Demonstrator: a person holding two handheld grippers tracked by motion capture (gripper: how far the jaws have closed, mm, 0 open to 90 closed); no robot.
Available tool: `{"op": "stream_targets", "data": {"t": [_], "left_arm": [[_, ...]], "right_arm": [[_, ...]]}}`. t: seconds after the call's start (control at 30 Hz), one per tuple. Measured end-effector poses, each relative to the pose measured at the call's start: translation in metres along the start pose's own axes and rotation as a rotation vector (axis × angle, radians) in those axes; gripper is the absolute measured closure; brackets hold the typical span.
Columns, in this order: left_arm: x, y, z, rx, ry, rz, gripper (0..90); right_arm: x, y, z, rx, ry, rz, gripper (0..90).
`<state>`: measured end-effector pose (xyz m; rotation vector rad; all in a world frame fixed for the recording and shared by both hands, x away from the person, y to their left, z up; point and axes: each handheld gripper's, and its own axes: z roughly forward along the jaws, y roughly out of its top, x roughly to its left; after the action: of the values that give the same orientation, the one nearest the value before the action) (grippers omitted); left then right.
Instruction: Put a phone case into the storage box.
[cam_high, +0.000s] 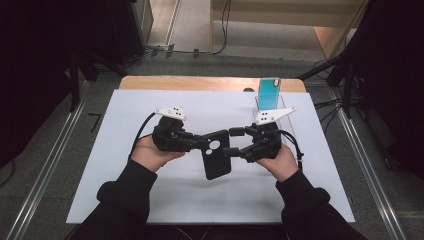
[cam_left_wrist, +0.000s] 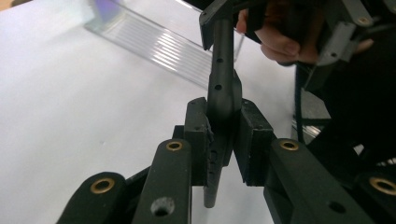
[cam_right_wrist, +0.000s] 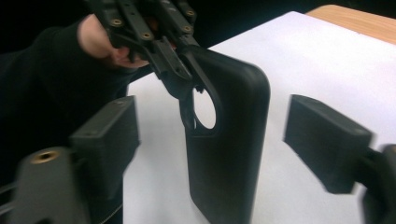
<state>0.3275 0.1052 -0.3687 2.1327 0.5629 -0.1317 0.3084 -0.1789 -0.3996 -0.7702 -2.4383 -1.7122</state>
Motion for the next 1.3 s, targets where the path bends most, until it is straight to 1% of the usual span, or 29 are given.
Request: {"op": "stream_targets", "data": {"t": [0.03,0.07,0.1,0.13,0.17,0.2,0.23,0.27,0.33,0.4,0.43,0.47,0.53,0.6,0.7,0.73,0.77,0.83,0.9,1.03,1.2,1.23,1.3], "left_arm": [[-0.002,0.001,0.000,0.001,0.010,-0.006,77.4],[-0.004,0.003,0.001,0.001,0.035,-0.017,77.5],[-0.005,0.004,0.001,-0.001,0.050,-0.024,77.4],[-0.007,0.006,0.001,-0.005,0.075,-0.044,77.4],[-0.008,0.008,0.001,-0.004,0.091,-0.056,77.4],[-0.009,0.009,0.001,-0.008,0.105,-0.073,77.4],[-0.010,0.010,0.001,-0.007,0.121,-0.082,77.4],[-0.011,0.011,0.001,-0.010,0.135,-0.088,77.4],[-0.013,0.015,0.000,-0.009,0.170,-0.095,77.4],[-0.015,0.017,0.000,-0.016,0.190,-0.104,77.3],[-0.015,0.019,0.001,-0.015,0.211,-0.120,77.3],[-0.016,0.020,0.002,-0.014,0.233,-0.123,77.3],[-0.018,0.021,0.004,-0.010,0.254,-0.126,77.3],[-0.017,0.022,0.007,-0.009,0.258,-0.146,77.3],[-0.018,0.023,0.010,-0.023,0.277,-0.171,77.3],[-0.018,0.024,0.011,-0.028,0.272,-0.181,77.3],[-0.018,0.024,0.011,-0.034,0.270,-0.180,77.3],[-0.019,0.024,0.014,-0.036,0.266,-0.181,77.3],[-0.020,0.023,0.015,-0.030,0.271,-0.178,77.3],[-0.020,0.021,0.018,-0.034,0.266,-0.205,77.3],[-0.022,0.022,0.019,-0.039,0.264,-0.201,77.2],[-0.022,0.022,0.020,-0.039,0.260,-0.200,77.2],[-0.023,0.022,0.022,-0.040,0.262,-0.197,77.2]], "right_arm": [[0.000,-0.001,0.001,-0.011,-0.018,0.002,5.1],[0.001,-0.001,0.002,-0.009,-0.033,0.007,0.0],[0.001,-0.001,0.003,-0.001,-0.033,0.010,0.0],[0.001,-0.002,0.003,-0.012,-0.023,0.011,0.0],[0.002,-0.003,0.004,-0.030,-0.037,0.015,0.0],[0.002,-0.003,0.005,-0.029,-0.057,0.021,0.0],[0.003,-0.003,0.006,-0.023,-0.088,0.027,0.0],[0.004,-0.003,0.007,-0.017,-0.119,0.029,0.0],[0.006,-0.004,0.008,-0.018,-0.156,0.033,0.0],[0.008,-0.005,0.011,-0.025,-0.178,0.039,0.0],[0.009,-0.006,0.013,-0.028,-0.195,0.043,0.0],[0.009,-0.006,0.015,-0.030,-0.206,0.041,0.0],[0.011,-0.007,0.019,-0.034,-0.241,0.051,0.0],[0.011,-0.007,0.023,-0.044,-0.263,0.065,0.0],[0.013,-0.007,0.028,-0.054,-0.296,0.085,0.0],[0.013,-0.007,0.030,-0.054,-0.304,0.087,0.0],[0.013,-0.007,0.032,-0.049,-0.317,0.092,0.0],[0.013,-0.008,0.036,-0.031,-0.327,0.094,0.0],[0.015,-0.008,0.041,-0.017,-0.356,0.095,0.0],[0.015,-0.008,0.048,-0.021,-0.387,0.104,0.0],[0.014,-0.008,0.054,-0.019,-0.418,0.113,0.5],[0.014,-0.008,0.054,-0.020,-0.416,0.113,3.9],[0.013,-0.009,0.056,-0.021,-0.421,0.117,4.6]]}}
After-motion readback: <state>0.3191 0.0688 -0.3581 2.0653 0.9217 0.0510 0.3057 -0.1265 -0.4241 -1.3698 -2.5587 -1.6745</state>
